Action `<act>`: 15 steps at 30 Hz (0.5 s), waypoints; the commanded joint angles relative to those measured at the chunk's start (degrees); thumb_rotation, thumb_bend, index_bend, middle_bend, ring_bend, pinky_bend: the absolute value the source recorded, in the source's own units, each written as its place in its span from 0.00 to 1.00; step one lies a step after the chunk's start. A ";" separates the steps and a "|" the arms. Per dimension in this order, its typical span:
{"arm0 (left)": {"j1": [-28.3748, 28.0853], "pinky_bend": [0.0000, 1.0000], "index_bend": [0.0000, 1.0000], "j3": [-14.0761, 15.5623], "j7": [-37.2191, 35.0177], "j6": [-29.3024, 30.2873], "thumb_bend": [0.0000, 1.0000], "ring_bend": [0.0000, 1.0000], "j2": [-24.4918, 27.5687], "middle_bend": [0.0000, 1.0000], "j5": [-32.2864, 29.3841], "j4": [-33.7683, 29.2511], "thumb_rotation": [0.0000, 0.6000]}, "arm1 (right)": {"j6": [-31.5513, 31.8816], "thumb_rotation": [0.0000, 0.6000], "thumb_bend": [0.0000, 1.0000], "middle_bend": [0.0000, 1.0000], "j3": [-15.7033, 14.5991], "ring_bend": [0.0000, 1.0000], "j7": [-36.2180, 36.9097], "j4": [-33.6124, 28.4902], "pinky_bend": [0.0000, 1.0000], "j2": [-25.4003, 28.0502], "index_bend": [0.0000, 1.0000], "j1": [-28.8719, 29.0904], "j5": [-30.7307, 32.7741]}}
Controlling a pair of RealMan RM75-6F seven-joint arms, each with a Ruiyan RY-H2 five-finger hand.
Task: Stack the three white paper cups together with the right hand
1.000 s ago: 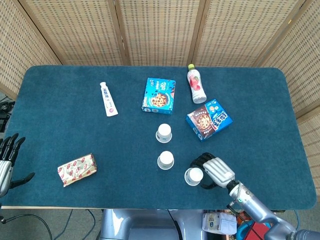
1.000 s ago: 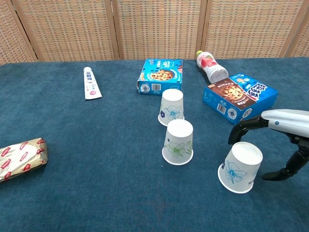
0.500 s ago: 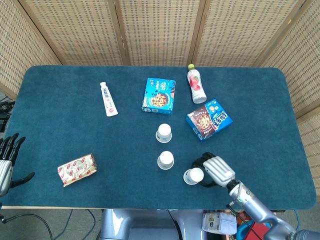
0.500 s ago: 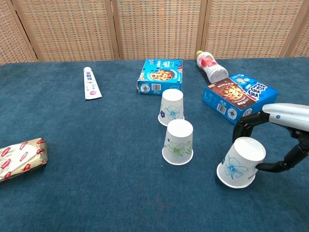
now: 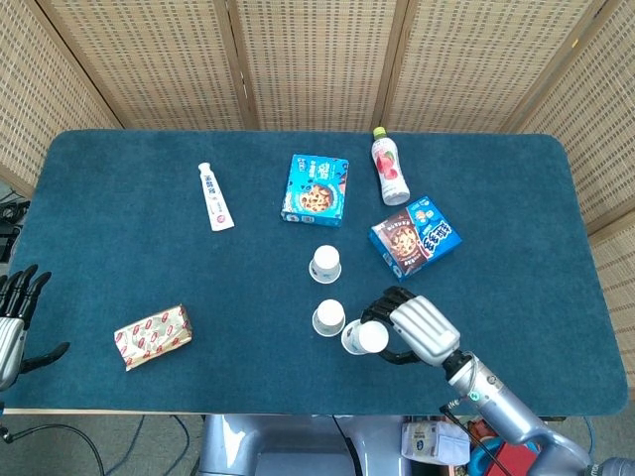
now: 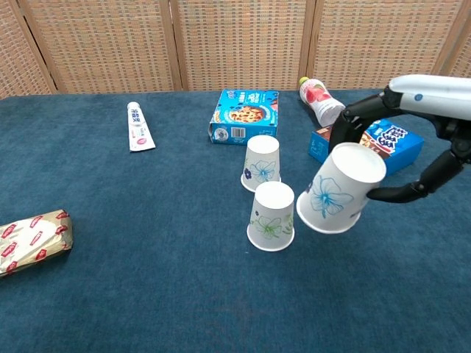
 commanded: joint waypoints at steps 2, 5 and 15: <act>-0.20 0.00 0.00 -0.07 0.06 -0.48 0.11 0.00 -0.03 0.00 -0.31 0.05 1.00 | -3.43 1.00 0.46 0.48 3.59 0.35 -7.39 -3.73 0.26 -0.64 0.46 3.24 7.60; -0.29 0.00 0.00 -0.13 -0.06 -0.76 0.11 0.00 0.02 0.00 -0.60 0.09 1.00 | -4.48 1.00 0.46 0.48 4.44 0.35 -10.91 -4.22 0.26 -1.81 0.46 4.58 11.10; -0.57 0.00 0.00 -0.51 -0.80 -1.43 0.11 0.00 0.24 0.00 -1.56 0.26 1.00 | -5.46 1.00 0.46 0.47 6.37 0.35 -18.96 -3.69 0.26 -5.31 0.46 8.54 21.02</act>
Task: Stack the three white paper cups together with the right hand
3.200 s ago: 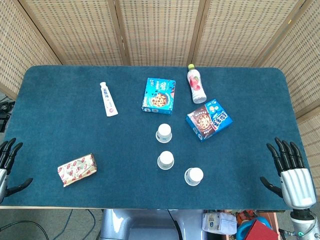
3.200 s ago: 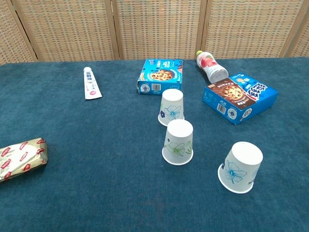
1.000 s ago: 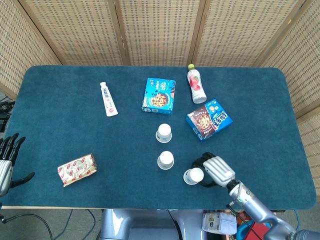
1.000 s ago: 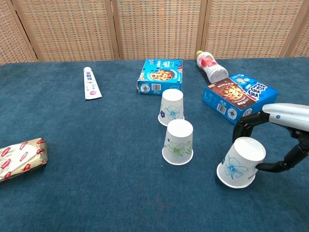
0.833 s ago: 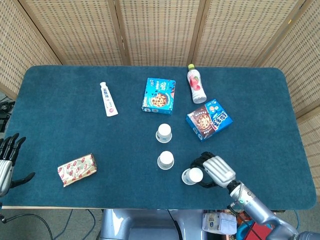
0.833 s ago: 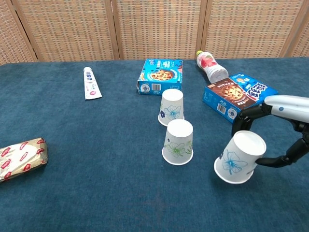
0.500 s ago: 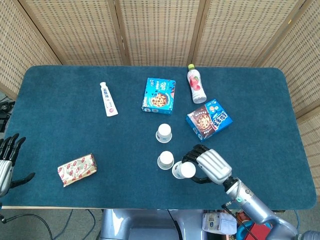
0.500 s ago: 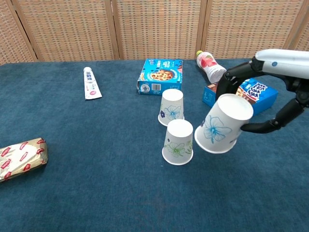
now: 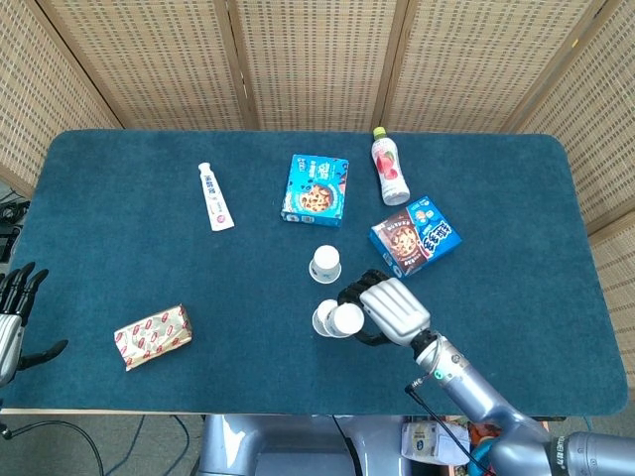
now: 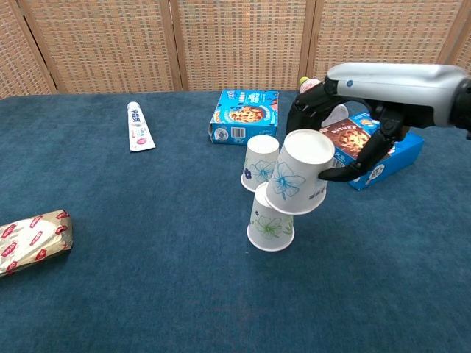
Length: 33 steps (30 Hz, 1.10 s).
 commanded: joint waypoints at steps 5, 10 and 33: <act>-0.16 0.00 0.00 -0.09 -0.28 -0.34 0.11 0.00 0.16 0.00 -0.31 -0.01 1.00 | -0.11 1.00 0.46 0.47 0.79 0.35 -2.70 1.36 0.26 -2.58 0.46 2.22 5.00; -0.19 0.00 0.00 -0.13 -0.48 -0.42 0.11 0.00 0.22 0.00 -0.45 0.04 1.00 | 0.24 1.00 0.46 0.47 0.80 0.35 -3.12 2.13 0.25 -3.67 0.46 2.89 6.03; -0.42 0.00 0.00 0.02 -0.94 -0.99 0.11 0.00 0.52 0.00 -0.63 -0.11 1.00 | 0.26 1.00 0.27 0.17 -0.43 0.23 -4.52 3.25 0.25 -4.48 0.27 5.33 8.09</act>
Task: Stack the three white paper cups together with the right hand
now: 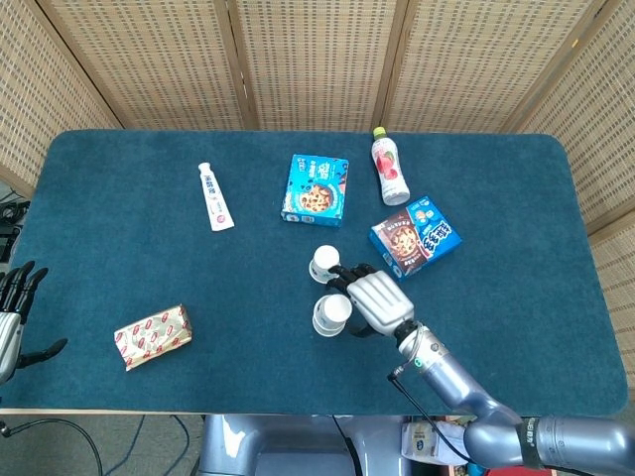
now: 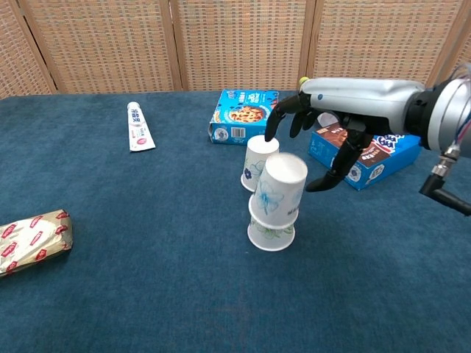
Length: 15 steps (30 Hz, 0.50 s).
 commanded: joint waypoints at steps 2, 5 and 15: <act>0.00 0.00 0.00 0.01 0.10 -0.01 0.11 0.00 -0.02 0.00 -0.05 -0.02 1.00 | 0.17 1.00 0.26 0.15 -0.25 0.20 0.71 -0.81 0.24 0.71 0.27 0.05 -1.12; 0.01 0.00 0.00 0.03 0.14 0.05 0.11 0.00 -0.04 0.00 0.00 -0.05 1.00 | 0.74 1.00 0.26 0.12 0.01 0.15 1.49 -1.45 0.18 1.28 0.26 -0.04 -2.07; -0.08 0.00 0.00 -0.42 0.51 0.27 0.11 0.00 -0.31 0.00 -0.49 0.11 1.00 | 2.04 1.00 0.26 0.16 4.13 0.13 2.10 5.93 0.17 -2.06 0.26 2.43 0.93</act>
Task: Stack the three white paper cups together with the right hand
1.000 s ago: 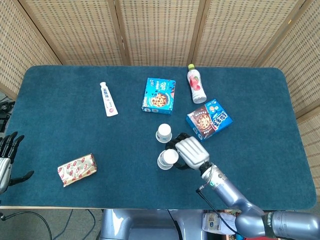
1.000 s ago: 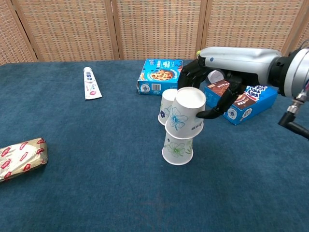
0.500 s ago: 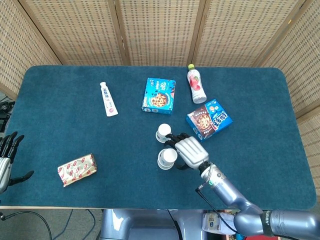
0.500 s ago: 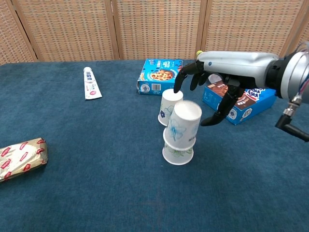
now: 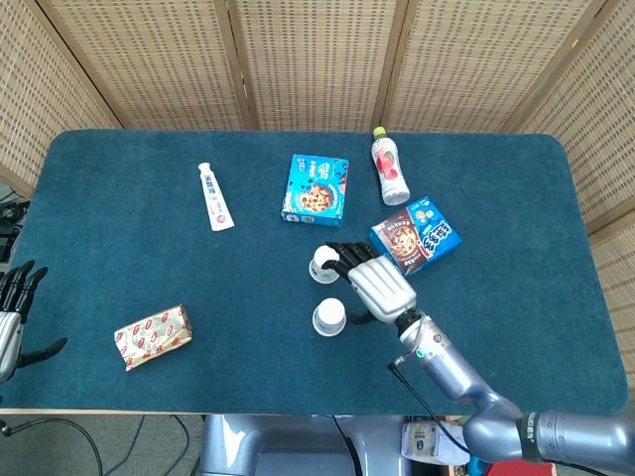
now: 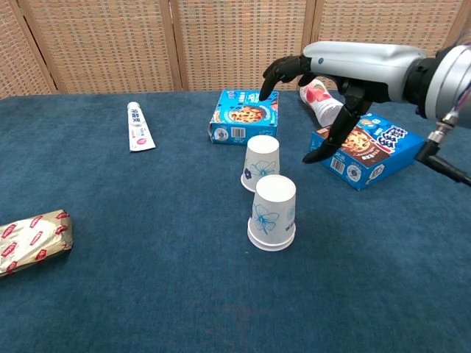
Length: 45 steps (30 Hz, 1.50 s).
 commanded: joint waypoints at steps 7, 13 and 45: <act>-0.32 0.00 0.00 -0.93 0.85 -0.22 0.11 0.00 -0.63 0.00 -1.43 0.65 1.00 | -5.07 1.00 0.25 0.17 3.25 0.13 0.65 15.08 0.14 -7.71 0.26 5.60 9.08; -0.72 0.00 0.00 -1.33 1.35 -1.10 0.11 0.00 -0.96 0.00 -2.44 0.92 1.00 | -7.84 1.00 0.25 0.19 3.52 0.13 1.68 22.85 0.14 -12.45 0.26 7.84 12.15; -1.99 0.00 0.00 -2.22 1.63 -4.27 0.11 0.00 -1.31 0.00 -5.72 1.81 1.00 | -13.04 1.00 0.43 0.47 5.30 0.26 9.19 39.78 0.10 -22.85 0.46 11.22 13.55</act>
